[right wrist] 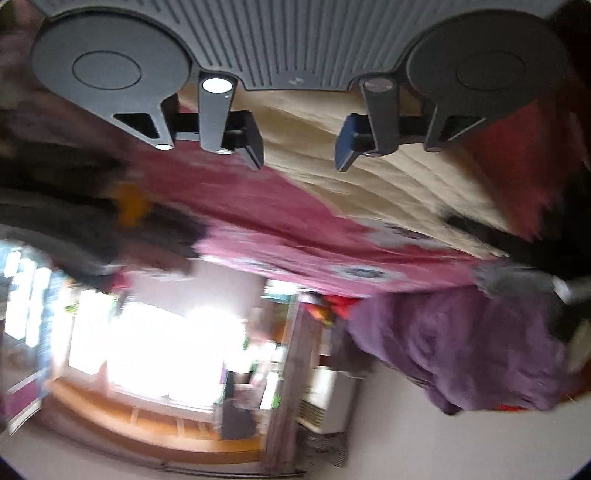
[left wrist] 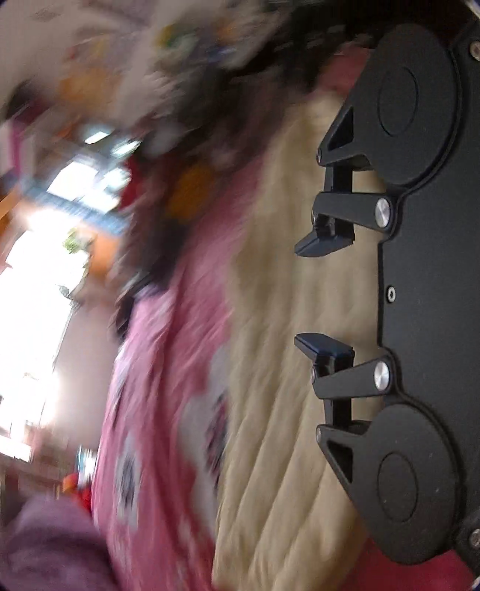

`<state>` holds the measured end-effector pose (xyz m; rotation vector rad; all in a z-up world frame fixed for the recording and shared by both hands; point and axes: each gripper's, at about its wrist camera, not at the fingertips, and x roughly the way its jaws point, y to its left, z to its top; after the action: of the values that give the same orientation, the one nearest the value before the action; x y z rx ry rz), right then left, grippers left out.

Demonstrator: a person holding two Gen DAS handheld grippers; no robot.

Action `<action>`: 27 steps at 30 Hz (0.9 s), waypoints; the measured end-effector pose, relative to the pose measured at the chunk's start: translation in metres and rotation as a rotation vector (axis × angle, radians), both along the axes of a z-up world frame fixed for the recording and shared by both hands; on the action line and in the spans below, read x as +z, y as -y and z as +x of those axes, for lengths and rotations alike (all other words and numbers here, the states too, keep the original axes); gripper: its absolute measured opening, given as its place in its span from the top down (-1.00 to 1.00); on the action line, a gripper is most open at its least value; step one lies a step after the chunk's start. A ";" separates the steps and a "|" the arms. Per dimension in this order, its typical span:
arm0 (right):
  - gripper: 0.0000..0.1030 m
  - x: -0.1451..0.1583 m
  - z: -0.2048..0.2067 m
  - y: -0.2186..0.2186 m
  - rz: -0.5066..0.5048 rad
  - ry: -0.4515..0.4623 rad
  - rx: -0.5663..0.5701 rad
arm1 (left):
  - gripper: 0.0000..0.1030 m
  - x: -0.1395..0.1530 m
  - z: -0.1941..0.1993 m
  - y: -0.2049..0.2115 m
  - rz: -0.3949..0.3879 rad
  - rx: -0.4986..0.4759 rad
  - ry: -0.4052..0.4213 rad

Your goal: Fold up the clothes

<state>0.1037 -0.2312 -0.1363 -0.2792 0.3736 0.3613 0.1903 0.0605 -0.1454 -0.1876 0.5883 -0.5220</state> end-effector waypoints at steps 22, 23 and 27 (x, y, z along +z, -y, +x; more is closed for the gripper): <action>0.55 -0.030 0.119 0.033 0.334 -0.336 -0.017 | -0.20 -0.012 0.024 0.043 0.169 -0.057 -0.005; 0.57 -0.028 0.117 0.037 0.346 -0.337 -0.021 | -0.20 -0.011 0.025 0.043 0.171 -0.060 -0.005; 0.33 -0.010 0.086 0.035 0.345 -0.207 -0.033 | -0.19 -0.001 0.023 0.029 0.099 -0.026 0.030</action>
<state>0.1896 -0.2661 -0.1458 0.1024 0.5103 0.4164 0.2135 0.0311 -0.1460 -0.0778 0.5871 -0.5187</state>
